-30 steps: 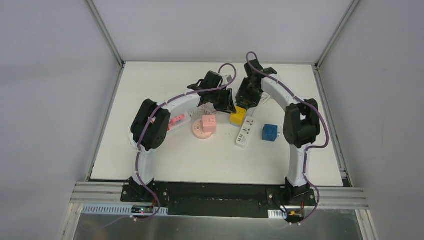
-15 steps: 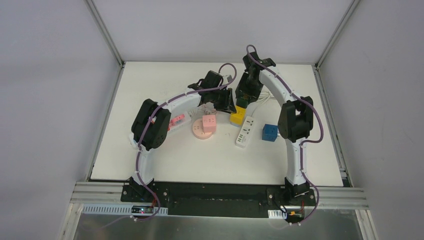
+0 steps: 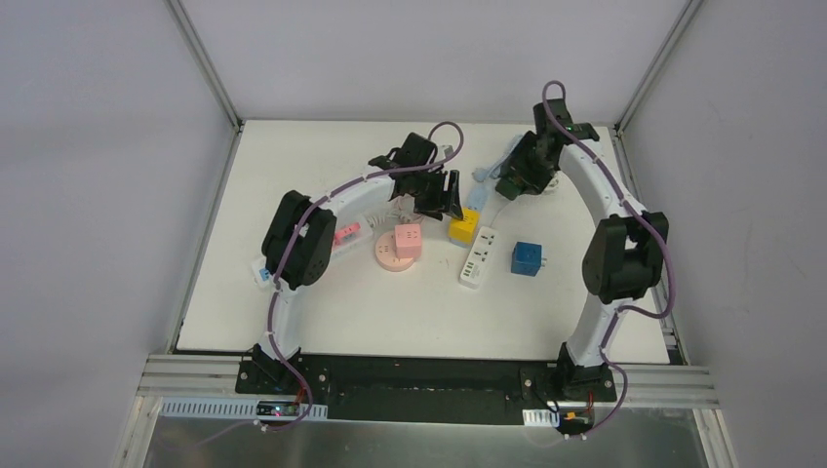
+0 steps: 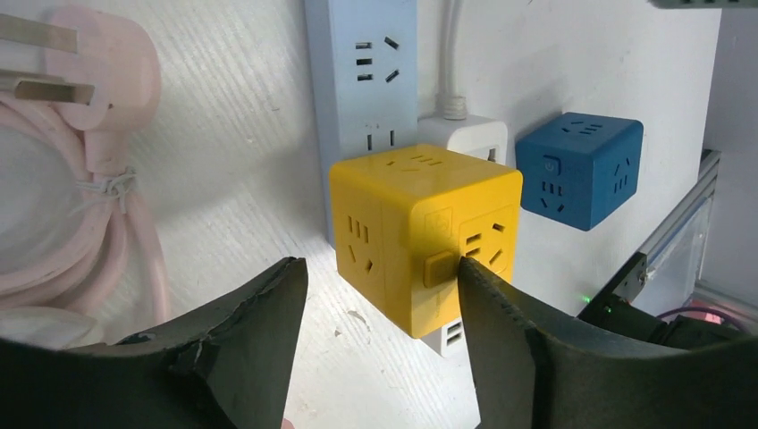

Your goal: Pull the plug off the socket

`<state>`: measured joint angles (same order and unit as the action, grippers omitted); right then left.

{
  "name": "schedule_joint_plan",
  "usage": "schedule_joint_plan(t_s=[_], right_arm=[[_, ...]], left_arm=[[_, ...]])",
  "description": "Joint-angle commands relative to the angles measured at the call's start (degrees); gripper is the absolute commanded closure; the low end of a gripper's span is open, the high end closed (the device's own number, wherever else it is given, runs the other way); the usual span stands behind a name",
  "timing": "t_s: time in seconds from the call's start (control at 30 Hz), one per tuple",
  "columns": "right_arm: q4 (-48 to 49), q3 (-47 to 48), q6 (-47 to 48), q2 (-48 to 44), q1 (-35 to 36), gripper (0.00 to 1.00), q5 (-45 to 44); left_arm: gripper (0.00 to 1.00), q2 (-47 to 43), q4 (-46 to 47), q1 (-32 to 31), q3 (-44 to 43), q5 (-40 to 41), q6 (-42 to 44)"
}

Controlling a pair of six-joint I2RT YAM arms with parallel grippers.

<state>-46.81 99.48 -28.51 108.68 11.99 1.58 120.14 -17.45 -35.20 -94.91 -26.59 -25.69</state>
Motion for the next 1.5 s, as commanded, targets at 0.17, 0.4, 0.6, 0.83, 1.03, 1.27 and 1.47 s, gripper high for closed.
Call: schedule_joint_plan(t_s=[0.17, 0.4, 0.6, 0.83, 1.03, 1.27, 1.47], right_arm=[[8.4, -15.5, -1.4, -6.1, -9.1, 0.98, 9.8], [12.9, -21.5, -1.7, -7.0, -11.7, 0.77, 13.5], [13.5, -23.3, -1.7, -5.9, -14.1, 0.59, 13.1], [11.0, -21.6, -1.1, -6.9, -14.3, 0.15, 6.9], [8.2, -19.2, -0.4, -8.4, -14.3, 0.01, 1.8], [7.6, -18.2, -0.1, -12.8, -14.1, 0.01, -1.2], [9.5, -18.1, 2.0, -15.6, -10.8, 0.02, 2.1]], left_arm=[[0.27, 3.4, -7.8, 0.5, -7.4, -3.4, 4.7], [0.23, 2.1, -7.1, 1.2, -8.0, -8.0, 4.1], [0.09, 0.4, -7.1, 1.4, -8.2, -8.2, 4.0], [0.05, -1.8, -7.1, 2.1, -8.4, -7.3, 3.6], [0.04, -3.4, -7.9, 3.2, -8.3, -5.7, 3.5], [0.05, -5.7, -8.8, 4.5, -8.3, -2.4, 3.3], [0.09, -8.3, -8.5, 5.3, -7.5, 2.9, 3.6]])
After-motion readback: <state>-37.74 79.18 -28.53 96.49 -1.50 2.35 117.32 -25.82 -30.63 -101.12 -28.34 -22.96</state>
